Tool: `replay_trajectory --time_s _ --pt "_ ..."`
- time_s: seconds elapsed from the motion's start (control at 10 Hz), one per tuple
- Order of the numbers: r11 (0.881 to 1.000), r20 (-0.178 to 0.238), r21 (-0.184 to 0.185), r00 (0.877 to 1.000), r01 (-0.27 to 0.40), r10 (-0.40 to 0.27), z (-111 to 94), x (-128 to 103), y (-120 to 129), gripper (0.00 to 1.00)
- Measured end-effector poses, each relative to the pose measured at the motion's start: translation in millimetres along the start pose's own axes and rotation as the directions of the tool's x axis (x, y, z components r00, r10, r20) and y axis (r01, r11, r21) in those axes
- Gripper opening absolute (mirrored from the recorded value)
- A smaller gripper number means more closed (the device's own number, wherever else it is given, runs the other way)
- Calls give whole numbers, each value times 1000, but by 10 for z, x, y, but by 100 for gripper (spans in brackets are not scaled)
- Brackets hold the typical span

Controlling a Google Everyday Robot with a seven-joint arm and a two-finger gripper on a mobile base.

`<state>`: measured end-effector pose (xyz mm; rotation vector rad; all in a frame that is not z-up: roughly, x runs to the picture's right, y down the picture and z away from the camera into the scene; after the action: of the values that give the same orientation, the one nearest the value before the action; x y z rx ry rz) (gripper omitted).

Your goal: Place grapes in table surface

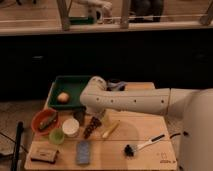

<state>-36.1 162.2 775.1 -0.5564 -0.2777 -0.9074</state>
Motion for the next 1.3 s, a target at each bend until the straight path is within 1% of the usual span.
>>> replay_trajectory --time_s 0.2,0.3,0.4,0.5,0.7,0.8,1.3 --pt "1000 17 -7 1000 13 -13 -79 -43 -8 80" --pt "1000 24 -13 1000 -13 13 -61 -1 -3 80" --pt "998 39 -22 998 -51 52 9 22 2 80" --pt "995 54 -31 994 -94 95 95 35 -3 80" --pt "985 75 -41 983 -166 168 184 81 4 80" --pt "982 80 -42 979 -182 185 208 80 -12 80" --pt "956 100 -68 952 -284 289 404 49 -119 80"
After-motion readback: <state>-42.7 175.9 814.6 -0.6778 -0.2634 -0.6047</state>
